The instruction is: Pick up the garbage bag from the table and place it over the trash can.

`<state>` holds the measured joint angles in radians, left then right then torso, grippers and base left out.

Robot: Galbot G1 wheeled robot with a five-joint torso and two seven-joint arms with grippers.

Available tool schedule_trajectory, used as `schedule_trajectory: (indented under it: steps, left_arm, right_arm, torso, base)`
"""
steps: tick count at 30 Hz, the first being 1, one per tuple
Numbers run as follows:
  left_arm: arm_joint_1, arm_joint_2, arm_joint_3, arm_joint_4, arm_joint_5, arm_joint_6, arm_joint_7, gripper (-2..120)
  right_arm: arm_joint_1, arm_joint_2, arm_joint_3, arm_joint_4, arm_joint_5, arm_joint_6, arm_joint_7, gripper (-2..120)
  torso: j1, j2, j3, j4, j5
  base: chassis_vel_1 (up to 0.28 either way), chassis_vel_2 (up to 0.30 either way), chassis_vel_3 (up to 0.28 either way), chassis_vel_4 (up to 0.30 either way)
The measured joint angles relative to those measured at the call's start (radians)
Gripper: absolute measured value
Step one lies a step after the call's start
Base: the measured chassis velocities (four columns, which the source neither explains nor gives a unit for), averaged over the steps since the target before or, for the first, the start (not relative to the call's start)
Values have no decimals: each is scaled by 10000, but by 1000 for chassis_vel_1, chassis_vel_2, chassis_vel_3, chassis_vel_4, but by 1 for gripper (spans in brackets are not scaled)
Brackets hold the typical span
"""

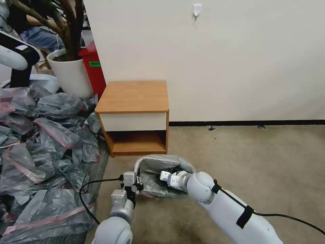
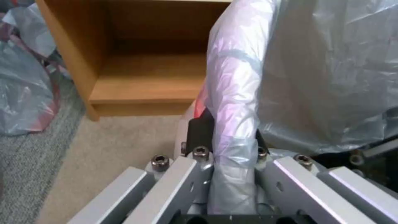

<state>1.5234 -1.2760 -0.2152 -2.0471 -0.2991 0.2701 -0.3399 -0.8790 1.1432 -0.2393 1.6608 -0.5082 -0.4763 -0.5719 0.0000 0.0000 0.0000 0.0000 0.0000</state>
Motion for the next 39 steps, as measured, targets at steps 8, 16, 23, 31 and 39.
schedule_trajectory:
  steps: [8,16,23,31,39]
  left_arm:
    - [-83,26,-127,87,-135,1,-58,3]
    - [-216,83,-204,192,-618,20,-283,3]
    - [-298,120,-239,265,-854,46,-400,3]
    - [-309,213,-213,20,-1993,381,-780,3]
    - [-375,463,-258,-507,-4312,1055,-1543,3]
  right_arm:
    - [-75,-513,55,518,341,4,2,0]
    - [-272,-1307,273,1419,1193,52,36,0]
    - [-626,-1731,509,2105,1774,104,209,0]
    - [-1481,-2531,1591,3398,2789,329,508,0]
    - [-3582,-3078,4744,5456,6201,1580,1765,0]
  torso:
    - [0,0,0,0,1]
    - [0,0,0,0,0]
    - [0,0,0,0,1]
    - [0,0,-1,-1,0]
    - [0,0,-1,-3,0]
  base:
    - [0,0,0,0]
    - [0,0,0,0]
    - [0,0,0,0]
    - [0,0,0,0]
    - [0,0,0,0]
